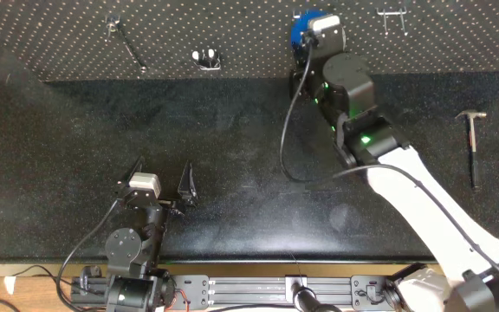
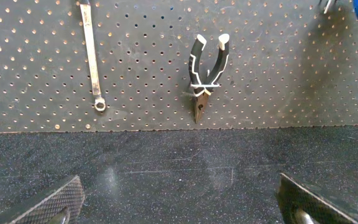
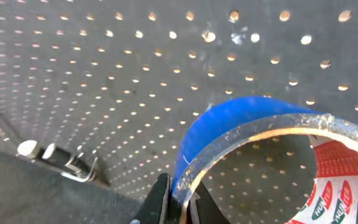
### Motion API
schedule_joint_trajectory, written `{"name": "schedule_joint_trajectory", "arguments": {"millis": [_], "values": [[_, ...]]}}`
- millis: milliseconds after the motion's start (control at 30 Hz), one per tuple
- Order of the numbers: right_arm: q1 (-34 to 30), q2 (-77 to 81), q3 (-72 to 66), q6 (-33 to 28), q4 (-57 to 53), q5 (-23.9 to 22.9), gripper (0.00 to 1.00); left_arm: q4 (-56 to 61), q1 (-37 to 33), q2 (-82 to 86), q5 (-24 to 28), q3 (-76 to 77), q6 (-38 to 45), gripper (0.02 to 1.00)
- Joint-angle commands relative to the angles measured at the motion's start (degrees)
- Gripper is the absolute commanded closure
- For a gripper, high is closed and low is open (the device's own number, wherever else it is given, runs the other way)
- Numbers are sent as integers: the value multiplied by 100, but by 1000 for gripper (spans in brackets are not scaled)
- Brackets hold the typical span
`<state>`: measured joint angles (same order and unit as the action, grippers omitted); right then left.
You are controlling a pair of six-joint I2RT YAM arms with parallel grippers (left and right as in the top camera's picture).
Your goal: Place Tools Onto Pegboard
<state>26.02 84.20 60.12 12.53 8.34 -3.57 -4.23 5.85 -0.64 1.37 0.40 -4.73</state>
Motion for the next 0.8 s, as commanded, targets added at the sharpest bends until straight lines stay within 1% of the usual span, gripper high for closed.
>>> {"name": "schedule_joint_trajectory", "arguments": {"millis": [33,167,300,333,400,433,467,500,633,800], "values": [[44,439,57,-188,472,-492,925,-33,22,46,83,-9,55,23],[44,791,57,-732,1198,-496,925,-33,22,44,81,-9,55,23],[44,1060,57,-732,1663,-501,923,-35,22,46,83,-9,55,23],[44,1113,57,-732,1711,-501,906,-33,22,46,81,-9,55,23],[44,1128,57,-730,1709,-498,790,-35,22,46,81,-9,55,23],[44,1128,57,-730,1709,-494,781,-33,22,46,83,-9,55,23],[50,1128,57,-730,1709,-479,702,-35,22,46,81,-9,55,23],[72,1128,57,-730,1709,-479,597,-35,22,46,81,-9,55,20],[227,1064,57,-732,1657,-479,597,-35,22,46,81,-9,55,20],[232,748,57,-730,1073,-433,592,-33,22,46,83,-9,55,23]]}}
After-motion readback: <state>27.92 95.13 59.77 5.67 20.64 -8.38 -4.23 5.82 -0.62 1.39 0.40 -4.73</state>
